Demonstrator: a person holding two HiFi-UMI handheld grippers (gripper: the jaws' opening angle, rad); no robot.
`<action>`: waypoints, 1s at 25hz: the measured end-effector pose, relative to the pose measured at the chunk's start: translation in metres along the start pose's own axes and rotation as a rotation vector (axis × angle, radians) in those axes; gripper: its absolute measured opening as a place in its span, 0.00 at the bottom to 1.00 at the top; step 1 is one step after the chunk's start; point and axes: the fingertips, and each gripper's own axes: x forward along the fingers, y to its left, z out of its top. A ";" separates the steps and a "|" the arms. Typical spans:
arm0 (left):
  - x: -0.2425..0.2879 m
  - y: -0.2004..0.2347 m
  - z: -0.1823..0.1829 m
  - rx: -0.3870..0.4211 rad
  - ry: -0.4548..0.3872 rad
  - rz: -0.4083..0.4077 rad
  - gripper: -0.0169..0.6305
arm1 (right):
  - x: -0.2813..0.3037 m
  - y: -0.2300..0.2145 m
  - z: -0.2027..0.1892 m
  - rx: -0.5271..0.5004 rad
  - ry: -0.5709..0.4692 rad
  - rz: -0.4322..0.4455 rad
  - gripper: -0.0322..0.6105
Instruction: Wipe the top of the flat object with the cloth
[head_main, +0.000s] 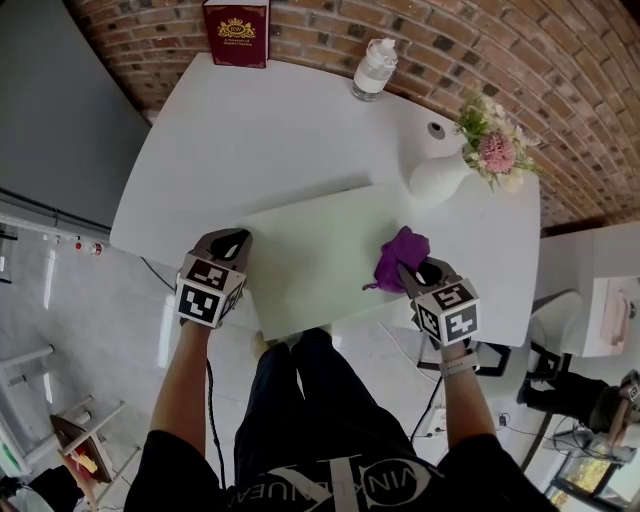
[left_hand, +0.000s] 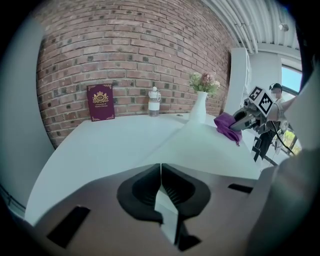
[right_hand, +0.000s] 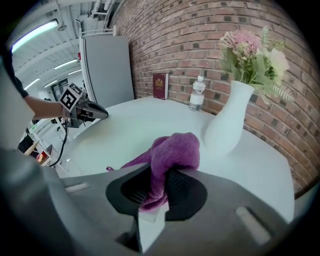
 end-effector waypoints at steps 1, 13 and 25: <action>0.000 0.000 0.000 -0.001 -0.001 0.002 0.05 | -0.002 -0.004 -0.002 0.004 -0.001 -0.010 0.15; -0.017 -0.005 0.009 -0.137 -0.149 -0.062 0.05 | -0.037 -0.022 0.016 0.046 -0.128 -0.154 0.15; -0.044 -0.081 -0.037 0.124 -0.001 -0.274 0.05 | -0.006 0.199 0.067 0.135 -0.213 0.493 0.15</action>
